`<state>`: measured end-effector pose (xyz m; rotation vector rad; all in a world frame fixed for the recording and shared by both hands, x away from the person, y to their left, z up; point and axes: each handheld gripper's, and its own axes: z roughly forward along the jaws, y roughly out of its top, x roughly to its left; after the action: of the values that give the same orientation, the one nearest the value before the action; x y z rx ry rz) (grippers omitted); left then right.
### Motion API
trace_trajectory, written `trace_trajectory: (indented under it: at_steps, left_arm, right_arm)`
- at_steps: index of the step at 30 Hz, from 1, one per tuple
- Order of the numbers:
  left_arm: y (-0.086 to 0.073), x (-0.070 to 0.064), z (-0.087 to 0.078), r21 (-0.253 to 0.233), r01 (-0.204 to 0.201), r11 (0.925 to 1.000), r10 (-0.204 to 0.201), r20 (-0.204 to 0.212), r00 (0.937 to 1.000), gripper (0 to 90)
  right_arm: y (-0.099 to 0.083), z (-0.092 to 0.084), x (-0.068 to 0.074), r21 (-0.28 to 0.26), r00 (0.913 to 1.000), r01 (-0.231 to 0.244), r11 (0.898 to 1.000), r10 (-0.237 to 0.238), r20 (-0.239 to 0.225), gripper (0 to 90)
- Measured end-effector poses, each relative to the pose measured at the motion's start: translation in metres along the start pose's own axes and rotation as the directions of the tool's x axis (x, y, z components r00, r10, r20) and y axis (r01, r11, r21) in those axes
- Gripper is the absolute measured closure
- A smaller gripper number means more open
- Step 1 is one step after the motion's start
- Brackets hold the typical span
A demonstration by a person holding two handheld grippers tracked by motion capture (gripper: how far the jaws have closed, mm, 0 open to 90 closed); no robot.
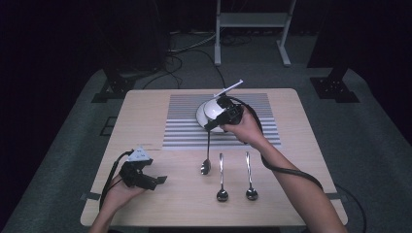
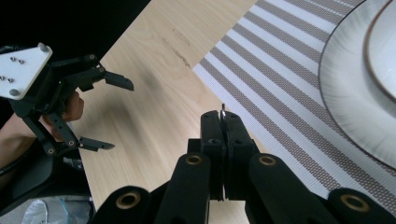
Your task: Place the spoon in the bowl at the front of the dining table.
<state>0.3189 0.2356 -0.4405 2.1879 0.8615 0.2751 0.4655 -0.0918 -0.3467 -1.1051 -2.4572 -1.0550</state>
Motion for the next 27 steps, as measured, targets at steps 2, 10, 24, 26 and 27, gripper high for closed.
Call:
trace_trajectory:
  at_steps: [2, 10, 24, 26, 27]
  left_arm:
    - [0.0, 0.0, 0.0, 0.004, -0.002, 1.0, 0.002, -0.007, 1.0, 5.4]
    - [-0.001, 0.001, 0.001, 0.007, 0.005, 1.0, -0.005, -0.015, 0.9999, 4.3]
    - [-0.002, 0.004, -0.001, 0.0, 0.014, 0.9999, -0.014, -0.025, 0.9996, 3.9]
    - [-0.002, 0.004, -0.001, -0.001, 0.016, 0.9999, -0.016, -0.024, 0.9996, 3.9]
    - [-0.002, 0.004, -0.001, 0.0, 0.015, 0.9999, -0.015, -0.023, 0.9996, 3.9]
  right_arm:
    - [0.0, -0.005, -0.003, -0.015, 0.9999, -0.012, 1.0, 0.012, 0.004, 88.3]
    - [0.003, -0.014, -0.009, -0.046, 0.9995, -0.022, 0.999, 0.023, 0.02, 88.3]
    - [0.008, -0.027, -0.017, -0.078, 0.998, -0.042, 0.996, 0.046, 0.043, 88.3]
    - [0.008, -0.028, -0.018, -0.081, 0.9978, -0.044, 0.996, 0.048, 0.046, 88.3]
    - [0.009, -0.029, -0.019, -0.084, 0.9978, -0.044, 0.995, 0.048, 0.045, 88.3]
